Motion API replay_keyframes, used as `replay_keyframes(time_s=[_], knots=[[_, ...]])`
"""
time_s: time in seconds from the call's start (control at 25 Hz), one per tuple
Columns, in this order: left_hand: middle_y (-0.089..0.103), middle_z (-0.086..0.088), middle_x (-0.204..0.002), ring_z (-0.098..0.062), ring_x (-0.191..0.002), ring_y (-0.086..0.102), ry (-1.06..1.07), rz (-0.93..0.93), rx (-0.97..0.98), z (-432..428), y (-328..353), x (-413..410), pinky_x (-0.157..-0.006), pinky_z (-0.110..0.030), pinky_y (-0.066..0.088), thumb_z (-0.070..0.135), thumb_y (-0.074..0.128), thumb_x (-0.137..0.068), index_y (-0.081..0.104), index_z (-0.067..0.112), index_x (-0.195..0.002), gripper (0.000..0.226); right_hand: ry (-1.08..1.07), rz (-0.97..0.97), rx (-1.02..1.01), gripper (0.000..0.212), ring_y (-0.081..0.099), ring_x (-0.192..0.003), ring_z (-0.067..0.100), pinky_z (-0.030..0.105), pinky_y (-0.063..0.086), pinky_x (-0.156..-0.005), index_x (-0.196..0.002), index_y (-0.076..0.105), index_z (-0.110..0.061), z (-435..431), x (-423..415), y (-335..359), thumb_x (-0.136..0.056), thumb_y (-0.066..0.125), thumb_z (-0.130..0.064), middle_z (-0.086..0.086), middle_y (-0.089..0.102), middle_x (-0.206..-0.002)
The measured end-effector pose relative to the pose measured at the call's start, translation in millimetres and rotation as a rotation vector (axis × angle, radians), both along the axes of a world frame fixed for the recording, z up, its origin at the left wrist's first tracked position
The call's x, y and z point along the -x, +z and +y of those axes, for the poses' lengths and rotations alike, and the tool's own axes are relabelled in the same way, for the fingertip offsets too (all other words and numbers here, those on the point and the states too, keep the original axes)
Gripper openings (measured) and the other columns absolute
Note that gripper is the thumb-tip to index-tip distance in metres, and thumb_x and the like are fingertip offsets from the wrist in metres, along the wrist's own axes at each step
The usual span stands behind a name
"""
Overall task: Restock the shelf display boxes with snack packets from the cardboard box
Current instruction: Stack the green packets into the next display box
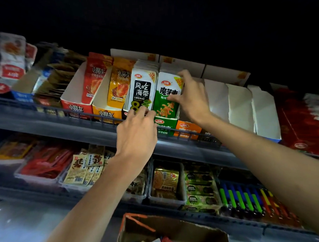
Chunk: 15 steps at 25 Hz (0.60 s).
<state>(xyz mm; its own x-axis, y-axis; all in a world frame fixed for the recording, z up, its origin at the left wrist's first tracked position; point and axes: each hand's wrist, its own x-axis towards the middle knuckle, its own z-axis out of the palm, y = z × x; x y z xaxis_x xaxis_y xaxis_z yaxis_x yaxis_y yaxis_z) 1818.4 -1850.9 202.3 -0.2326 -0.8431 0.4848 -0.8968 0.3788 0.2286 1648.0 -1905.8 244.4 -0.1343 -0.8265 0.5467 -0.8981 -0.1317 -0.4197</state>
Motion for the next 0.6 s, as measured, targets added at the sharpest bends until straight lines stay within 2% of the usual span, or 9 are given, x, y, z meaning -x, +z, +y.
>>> replay_keyframes(time_s=[0.12, 0.2, 0.44, 0.6], knots=[[0.054, 0.001, -0.131, -0.024, -0.115, 0.052, -0.002, 0.012, -0.012, -0.8, -0.7, 1.1, -0.076, -0.038, 0.052, 0.027, 0.052, -0.097, 0.054, 0.020, -0.132, 0.035, -0.049, 0.244, 0.036, 0.077, 0.059, -0.112, 0.025, 0.039, 0.050, -0.092, -0.136, 0.041, -0.024, 3.8, -1.7, 2.8, -0.072, 0.085, -0.032, 0.006, 0.060, -0.124], [0.053, 0.000, -0.132, -0.023, -0.115, 0.052, 0.004, 0.014, -0.011, -1.0, -0.9, 1.7, -0.077, -0.038, 0.051, 0.027, 0.052, -0.098, 0.053, 0.020, -0.133, 0.037, -0.076, 0.346, 0.031, 0.081, 0.055, -0.112, 0.027, 0.039, 0.047, -0.094, -0.140, 0.039, -0.025, 7.8, -4.2, 3.5, -0.073, 0.084, -0.033, 0.009, 0.051, -0.127], [0.052, -0.003, -0.133, -0.026, -0.115, 0.053, -0.004, -0.003, -0.004, 0.9, -1.5, 3.2, -0.076, -0.040, 0.052, 0.026, 0.053, -0.097, 0.051, 0.018, -0.135, 0.039, -0.104, 0.394, 0.067, 0.082, 0.053, -0.110, 0.029, 0.043, 0.050, -0.093, -0.139, 0.041, -0.024, 10.4, -5.8, 1.8, -0.072, 0.086, -0.032, 0.012, 0.041, -0.130], [0.046, -0.005, -0.136, -0.027, -0.119, 0.051, -0.018, -0.012, -0.034, 6.1, -4.9, 1.8, -0.078, -0.041, 0.051, 0.025, 0.057, -0.095, 0.046, 0.019, -0.138, 0.045, -0.062, 0.340, 0.115, 0.082, 0.052, -0.118, 0.031, 0.044, 0.051, -0.098, -0.142, 0.039, -0.020, 19.1, -1.5, -2.9, -0.075, 0.084, -0.029, 0.014, 0.037, -0.136]])
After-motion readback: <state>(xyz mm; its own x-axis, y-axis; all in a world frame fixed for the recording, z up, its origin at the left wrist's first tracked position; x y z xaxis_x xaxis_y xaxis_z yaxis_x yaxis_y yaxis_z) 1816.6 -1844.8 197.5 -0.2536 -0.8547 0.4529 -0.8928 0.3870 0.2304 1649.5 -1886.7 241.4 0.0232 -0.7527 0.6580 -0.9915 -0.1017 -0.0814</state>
